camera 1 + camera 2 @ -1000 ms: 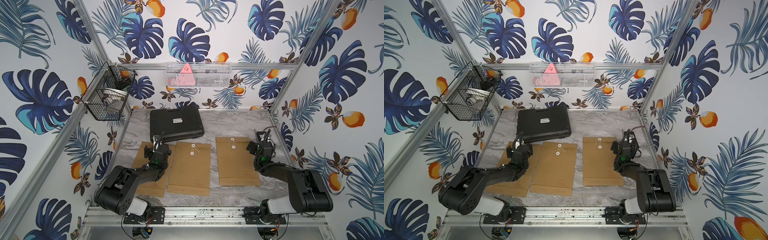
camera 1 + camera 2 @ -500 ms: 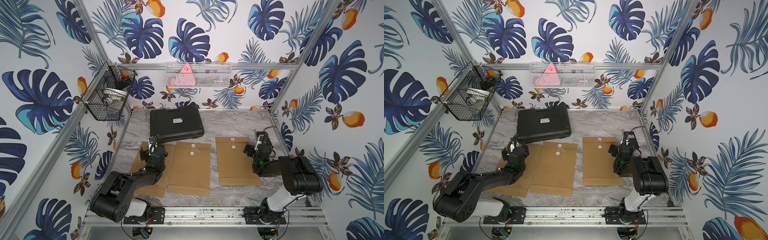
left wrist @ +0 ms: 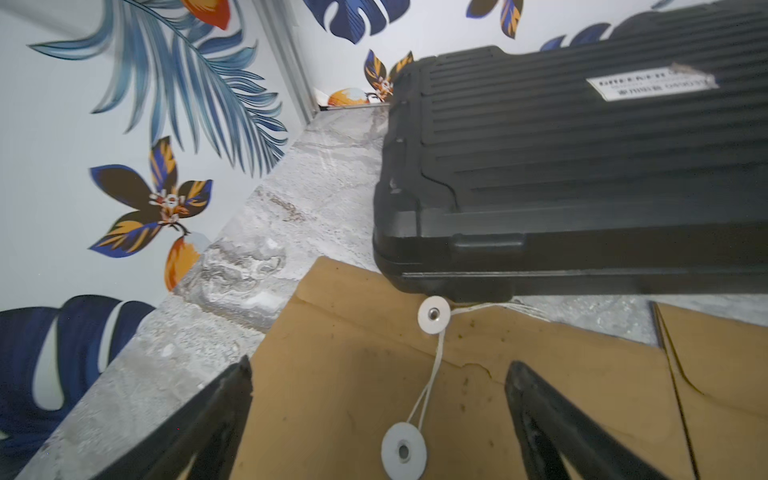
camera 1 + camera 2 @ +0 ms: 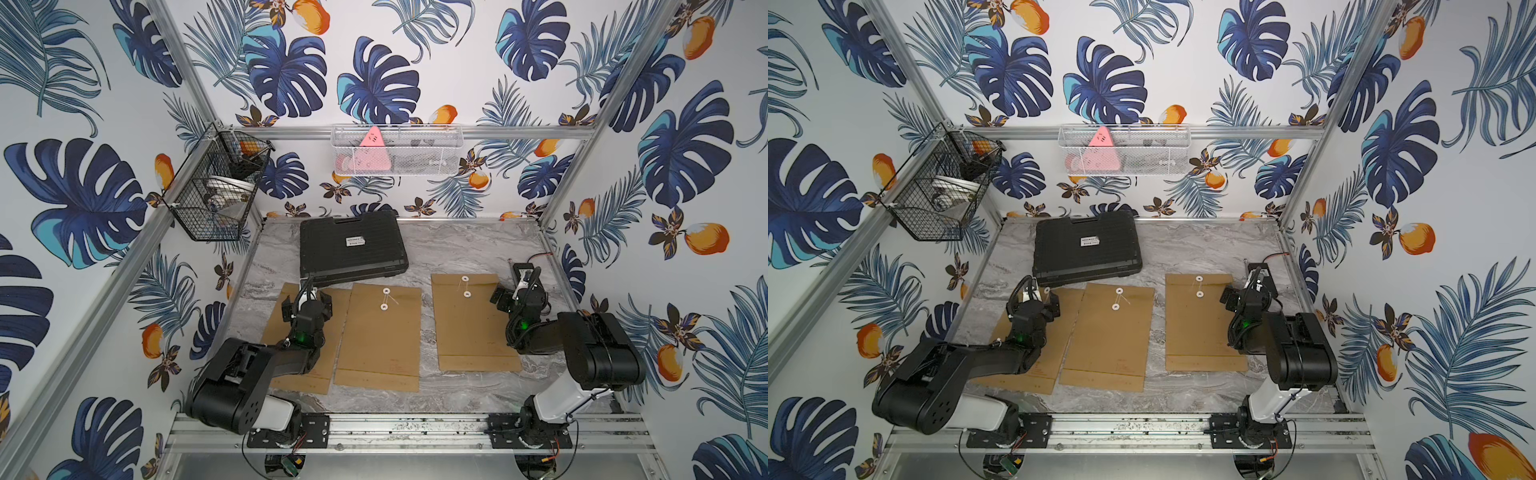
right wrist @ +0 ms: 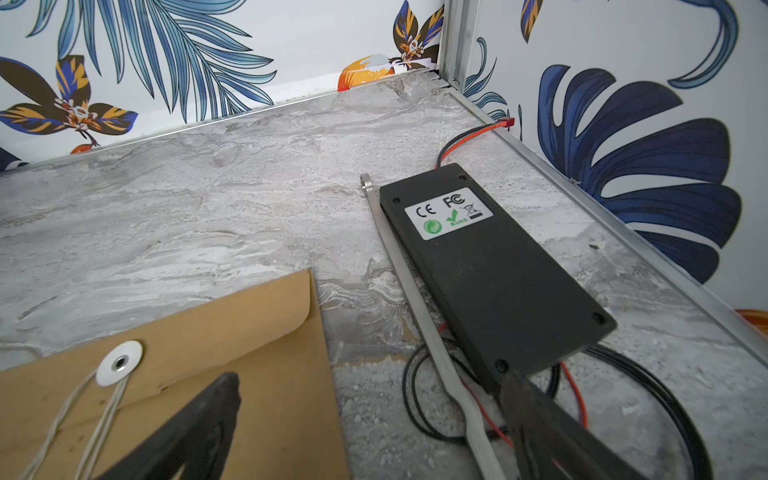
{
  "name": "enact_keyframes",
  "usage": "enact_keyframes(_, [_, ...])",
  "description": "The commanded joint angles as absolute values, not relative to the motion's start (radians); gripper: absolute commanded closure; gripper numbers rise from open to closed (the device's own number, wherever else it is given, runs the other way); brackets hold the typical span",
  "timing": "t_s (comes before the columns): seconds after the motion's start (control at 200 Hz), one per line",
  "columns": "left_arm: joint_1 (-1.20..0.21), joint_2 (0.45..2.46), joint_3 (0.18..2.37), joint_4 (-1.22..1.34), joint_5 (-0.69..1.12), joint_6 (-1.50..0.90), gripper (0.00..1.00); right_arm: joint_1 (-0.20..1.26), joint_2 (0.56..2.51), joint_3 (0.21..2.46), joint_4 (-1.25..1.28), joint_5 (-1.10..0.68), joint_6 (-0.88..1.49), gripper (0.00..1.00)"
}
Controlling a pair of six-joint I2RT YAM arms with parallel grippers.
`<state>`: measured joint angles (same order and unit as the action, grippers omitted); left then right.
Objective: Close the mouth of the file bag
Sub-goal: Reset both arms
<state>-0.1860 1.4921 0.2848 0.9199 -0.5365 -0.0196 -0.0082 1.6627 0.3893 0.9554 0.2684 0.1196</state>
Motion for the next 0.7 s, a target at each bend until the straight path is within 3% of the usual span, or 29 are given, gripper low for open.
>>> enact_keyframes(0.0, [-0.166,1.593,0.290,1.149,-0.381,0.042,0.01,-0.008,1.660,0.390,0.992,0.275,0.124,0.00])
enact_keyframes(0.14, [-0.157,1.677,0.306,1.199,-0.373,0.046,0.01,-0.008,1.661,0.390,0.994,0.275,0.124,0.00])
enact_keyframes(0.295, [-0.077,1.648,0.346,1.054,-0.317,-0.046,0.01,-0.008,1.661,0.390,0.996,0.276,0.123,0.00])
enact_keyframes(0.691, [-0.109,1.658,0.350,1.073,-0.349,-0.011,0.01,-0.008,1.663,0.390,0.997,0.275,0.123,0.00])
